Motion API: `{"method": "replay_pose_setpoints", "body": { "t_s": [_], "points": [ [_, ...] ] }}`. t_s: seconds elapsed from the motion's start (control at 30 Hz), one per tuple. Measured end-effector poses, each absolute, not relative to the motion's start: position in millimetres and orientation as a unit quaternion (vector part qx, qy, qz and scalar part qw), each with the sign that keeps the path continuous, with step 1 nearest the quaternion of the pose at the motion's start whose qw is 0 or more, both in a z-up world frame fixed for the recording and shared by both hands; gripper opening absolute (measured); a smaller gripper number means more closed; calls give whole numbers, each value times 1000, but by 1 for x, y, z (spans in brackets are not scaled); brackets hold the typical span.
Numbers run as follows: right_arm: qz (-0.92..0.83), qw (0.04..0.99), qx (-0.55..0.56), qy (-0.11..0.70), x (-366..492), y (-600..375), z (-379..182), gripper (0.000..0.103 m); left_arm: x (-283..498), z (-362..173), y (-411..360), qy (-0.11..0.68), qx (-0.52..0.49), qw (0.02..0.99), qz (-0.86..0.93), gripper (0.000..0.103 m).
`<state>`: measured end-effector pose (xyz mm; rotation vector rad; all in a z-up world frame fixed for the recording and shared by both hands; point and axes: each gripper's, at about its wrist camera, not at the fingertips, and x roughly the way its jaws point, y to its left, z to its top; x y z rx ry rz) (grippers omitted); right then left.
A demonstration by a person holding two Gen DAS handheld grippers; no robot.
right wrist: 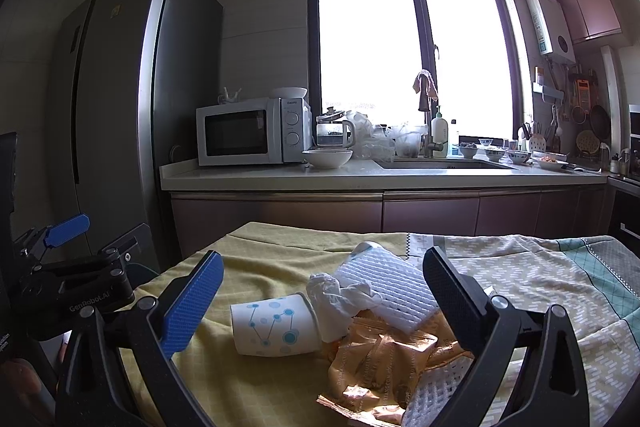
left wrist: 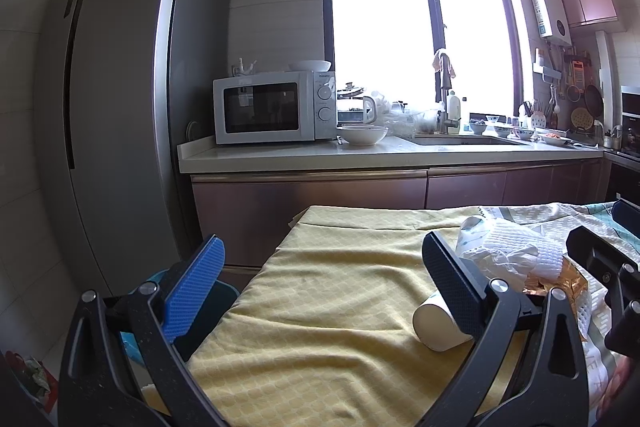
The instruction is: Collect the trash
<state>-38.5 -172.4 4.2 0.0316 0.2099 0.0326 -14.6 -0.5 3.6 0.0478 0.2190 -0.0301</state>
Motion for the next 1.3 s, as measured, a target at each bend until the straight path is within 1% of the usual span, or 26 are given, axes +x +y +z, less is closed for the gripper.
{"method": "replay_pose_setpoints", "body": {
  "t_s": [1.3],
  "points": [
    [23,993,26,111,-35,-179,4,96,-11,0,-9,117,26,993,-25,97]
  ]
}}
